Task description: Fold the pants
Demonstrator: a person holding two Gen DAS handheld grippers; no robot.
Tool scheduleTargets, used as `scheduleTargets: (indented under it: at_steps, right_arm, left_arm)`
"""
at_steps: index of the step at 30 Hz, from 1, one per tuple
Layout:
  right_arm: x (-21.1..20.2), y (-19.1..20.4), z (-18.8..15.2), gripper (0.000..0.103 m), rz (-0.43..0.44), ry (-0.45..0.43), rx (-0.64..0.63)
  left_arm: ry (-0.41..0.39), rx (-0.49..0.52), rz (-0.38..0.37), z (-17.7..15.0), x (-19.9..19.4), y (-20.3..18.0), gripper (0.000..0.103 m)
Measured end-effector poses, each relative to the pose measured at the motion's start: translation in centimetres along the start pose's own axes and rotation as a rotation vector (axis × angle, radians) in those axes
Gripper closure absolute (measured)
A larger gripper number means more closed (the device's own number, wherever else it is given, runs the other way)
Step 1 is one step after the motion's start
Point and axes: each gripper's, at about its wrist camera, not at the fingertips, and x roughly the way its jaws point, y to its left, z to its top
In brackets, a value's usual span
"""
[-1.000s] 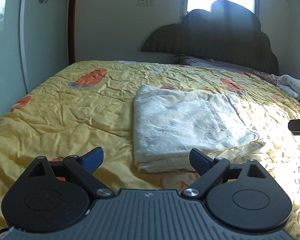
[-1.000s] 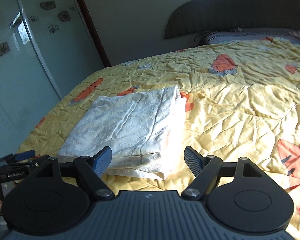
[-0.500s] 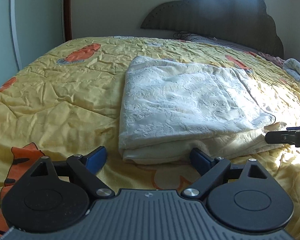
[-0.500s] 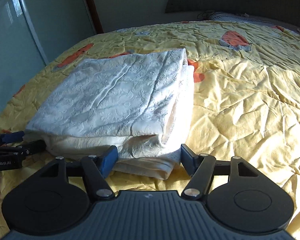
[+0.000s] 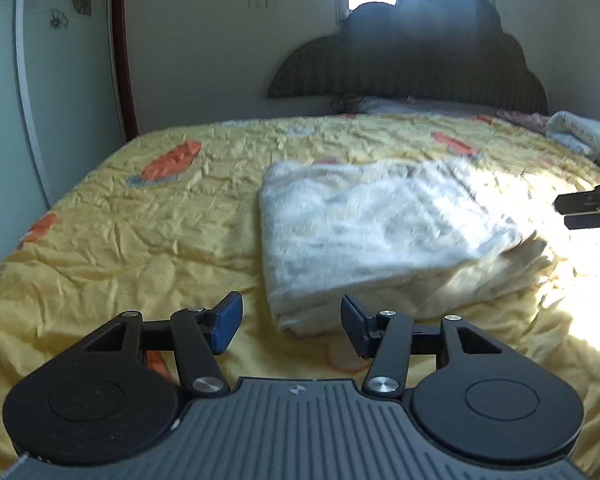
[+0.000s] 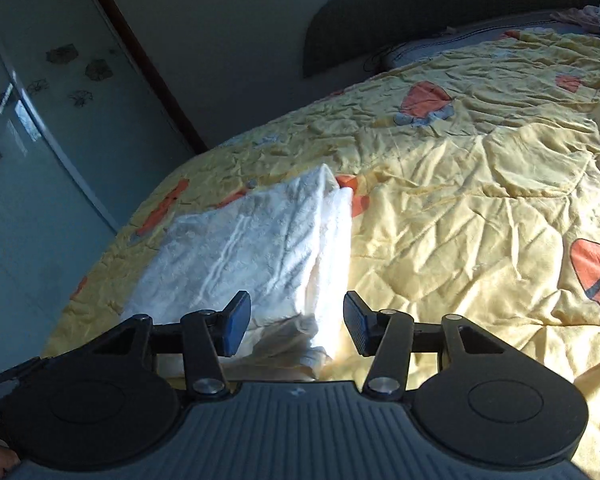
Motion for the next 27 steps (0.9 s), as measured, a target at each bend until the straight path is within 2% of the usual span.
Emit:
scheduleTargets:
  at_steps: [2,4,8,9,12,14,18,20,22,25,27]
  right_arm:
    - [1.9,2.0,0.5,0.048,0.022,0.039,-0.051]
    - [4.4,3.4,0.6,0.048,0.009,0.077,-0.081]
    - [7.7,3.8,-0.2,0.049,-0.028,0.193,-0.116]
    - [7.7,3.5,-0.7,0.05,-0.019,0.19,-0.143]
    - [7.4,2.3,-1.6,0.05,0.034,0.154,-0.143]
    - [7.4,2.6,-1.7,0.05,0.025,0.155,-0.172]
    - [4.3,4.4,-1.6,0.048,-0.116,0.104,-0.192]
    - [1.2,4.6,-2.6,0.032,-0.12,0.05,-0.186]
    - [-0.6,4.8,-4.2,0.02,-0.101,0.028,-0.191]
    - [0.2,5.5,-6.1,0.02,-0.21,0.04,-0.249]
    - [1.8,5.3,-6.8,0.02,-0.284,0.076,-0.222]
  left_arm:
    - [-0.049,0.023,-0.024,1.1,0.2,-1.6,0.035]
    - [-0.051,0.068,-0.021,1.6,1.5,-3.3,0.03]
    - [0.046,0.098,-0.031,0.7,5.1,-5.4,0.029]
    - [0.051,0.097,-0.036,0.2,5.3,-5.4,0.026]
    - [0.067,0.064,-0.054,-0.3,5.8,-4.7,0.027]
    - [0.072,0.076,-0.049,-0.3,6.1,-4.7,0.024]
    - [0.054,0.071,0.006,-0.1,3.8,-4.6,0.026]
    - [0.017,0.057,0.01,-0.5,1.4,-4.2,0.021]
    - [0.0,0.012,0.011,-1.4,-0.4,-3.7,0.009]
    - [0.018,-0.02,0.045,-2.2,-0.2,-4.2,0.007]
    - [0.056,-0.014,0.074,-2.5,0.9,-4.9,0.007]
